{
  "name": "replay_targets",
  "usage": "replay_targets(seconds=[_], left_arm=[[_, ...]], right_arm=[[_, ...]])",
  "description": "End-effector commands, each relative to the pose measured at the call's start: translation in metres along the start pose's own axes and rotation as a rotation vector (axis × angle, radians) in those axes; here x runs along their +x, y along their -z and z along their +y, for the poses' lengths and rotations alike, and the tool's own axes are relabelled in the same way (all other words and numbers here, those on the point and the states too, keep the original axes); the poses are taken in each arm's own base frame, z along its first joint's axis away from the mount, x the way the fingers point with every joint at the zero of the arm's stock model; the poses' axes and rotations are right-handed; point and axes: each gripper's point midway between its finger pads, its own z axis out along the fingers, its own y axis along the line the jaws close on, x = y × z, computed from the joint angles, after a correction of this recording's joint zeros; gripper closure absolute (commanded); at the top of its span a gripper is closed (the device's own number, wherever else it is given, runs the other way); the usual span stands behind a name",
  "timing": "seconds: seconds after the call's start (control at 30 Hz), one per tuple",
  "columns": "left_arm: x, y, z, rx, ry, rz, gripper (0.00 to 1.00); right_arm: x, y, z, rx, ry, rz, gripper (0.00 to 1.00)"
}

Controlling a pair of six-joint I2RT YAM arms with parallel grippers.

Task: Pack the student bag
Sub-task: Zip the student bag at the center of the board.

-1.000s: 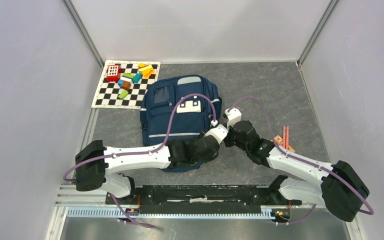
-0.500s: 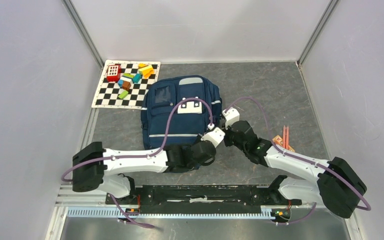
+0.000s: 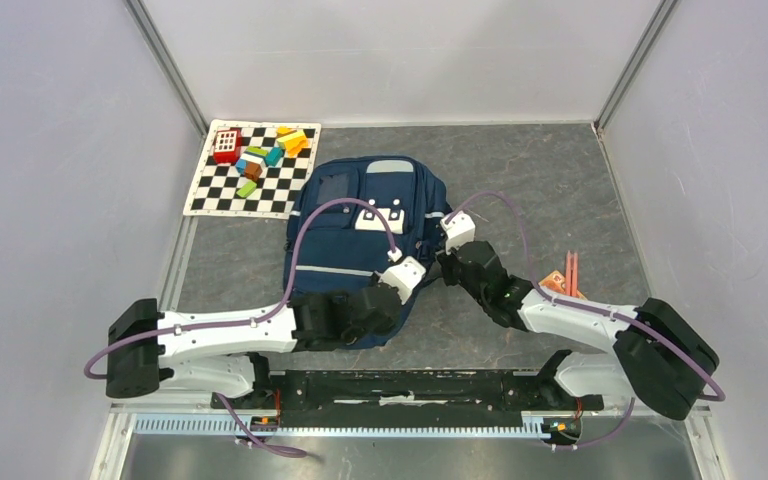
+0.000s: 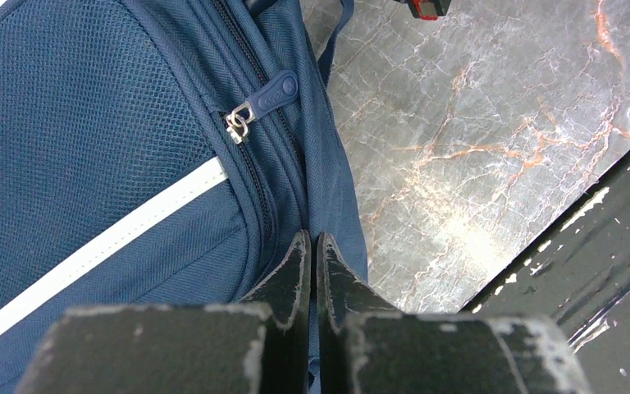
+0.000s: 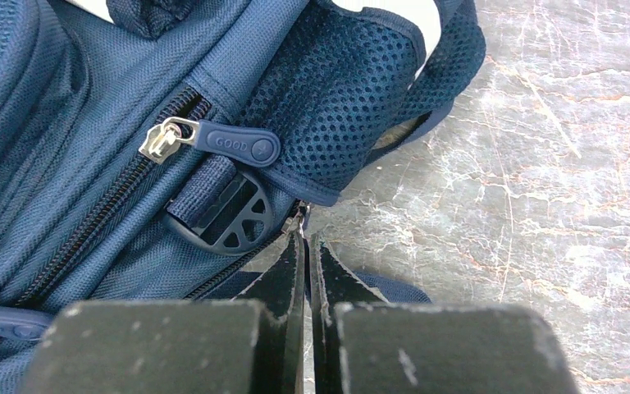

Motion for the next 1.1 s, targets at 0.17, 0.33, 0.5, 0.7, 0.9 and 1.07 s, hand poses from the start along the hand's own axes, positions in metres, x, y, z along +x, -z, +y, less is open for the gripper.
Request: replay_targets(seconds=[0.17, 0.33, 0.5, 0.7, 0.9, 1.07], left_arm=[[0.038, 0.022, 0.0, 0.014, 0.063, 0.176, 0.73], [0.018, 0.03, -0.001, 0.025, 0.123, 0.142, 0.38], [-0.01, 0.036, 0.014, 0.043, 0.245, 0.09, 0.2], [-0.015, 0.034, 0.084, -0.081, 0.42, 0.058, 0.0], [-0.006, 0.04, 0.161, -0.245, 0.546, 0.014, 0.0], [0.002, 0.041, 0.192, -0.27, 0.624, 0.005, 0.0]], right_arm=[[-0.031, 0.018, -0.026, 0.086, 0.016, -0.085, 0.97], [-0.025, 0.046, -0.019, -0.019, 0.068, -0.069, 0.66], [-0.034, 0.066, 0.022, -0.3, 0.212, -0.143, 0.41], [-0.048, 0.072, 0.067, -0.54, 0.276, -0.207, 0.25], [-0.051, 0.051, 0.079, -0.563, 0.318, -0.137, 0.24], [-0.05, 0.042, 0.092, -0.612, 0.308, -0.085, 0.25]])
